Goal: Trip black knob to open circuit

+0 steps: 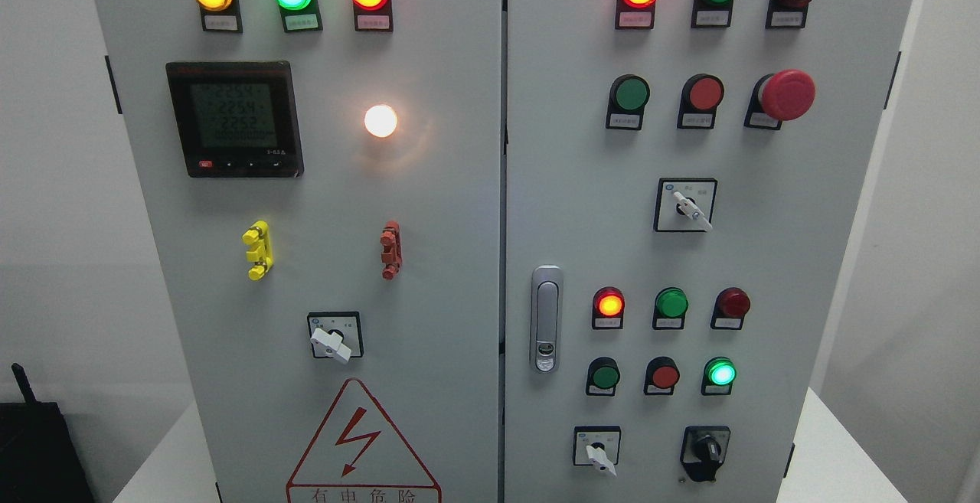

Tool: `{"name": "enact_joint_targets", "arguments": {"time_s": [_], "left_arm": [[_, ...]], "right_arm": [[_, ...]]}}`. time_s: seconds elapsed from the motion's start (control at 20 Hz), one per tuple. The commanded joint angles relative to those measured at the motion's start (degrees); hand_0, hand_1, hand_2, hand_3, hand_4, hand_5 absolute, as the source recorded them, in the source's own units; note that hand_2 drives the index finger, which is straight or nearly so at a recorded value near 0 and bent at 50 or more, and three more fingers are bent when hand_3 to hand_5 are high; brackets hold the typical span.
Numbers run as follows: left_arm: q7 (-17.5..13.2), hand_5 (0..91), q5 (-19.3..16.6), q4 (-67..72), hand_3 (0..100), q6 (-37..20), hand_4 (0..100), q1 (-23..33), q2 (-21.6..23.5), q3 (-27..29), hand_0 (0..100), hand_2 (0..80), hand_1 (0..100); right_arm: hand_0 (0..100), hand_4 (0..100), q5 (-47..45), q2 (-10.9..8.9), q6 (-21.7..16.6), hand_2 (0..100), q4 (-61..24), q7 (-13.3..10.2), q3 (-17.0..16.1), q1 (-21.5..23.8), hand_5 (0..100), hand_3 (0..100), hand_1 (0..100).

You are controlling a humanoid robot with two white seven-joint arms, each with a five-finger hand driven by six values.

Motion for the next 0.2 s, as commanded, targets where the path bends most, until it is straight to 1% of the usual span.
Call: {"name": "enact_joint_targets", "arguments": {"time_s": [0.0, 0.15], "left_arm": [[0.0, 0.0, 0.1, 0.0, 0, 0.0, 0, -0.2, -0.1, 0.1, 12, 0.0, 39], [0.0, 0.0, 0.1, 0.0, 0, -0.1, 0, -0.1, -0.1, 0.1, 12, 0.0, 39]], "right_arm": [[1, 0, -0.1, -0.16, -0.8, 0, -1.6, 0.5, 0.4, 0.0, 0, 0, 0], [1, 0, -0.1, -0.24, -1.0, 0, -1.6, 0.5, 0.5, 0.0, 0, 0, 0]]}}
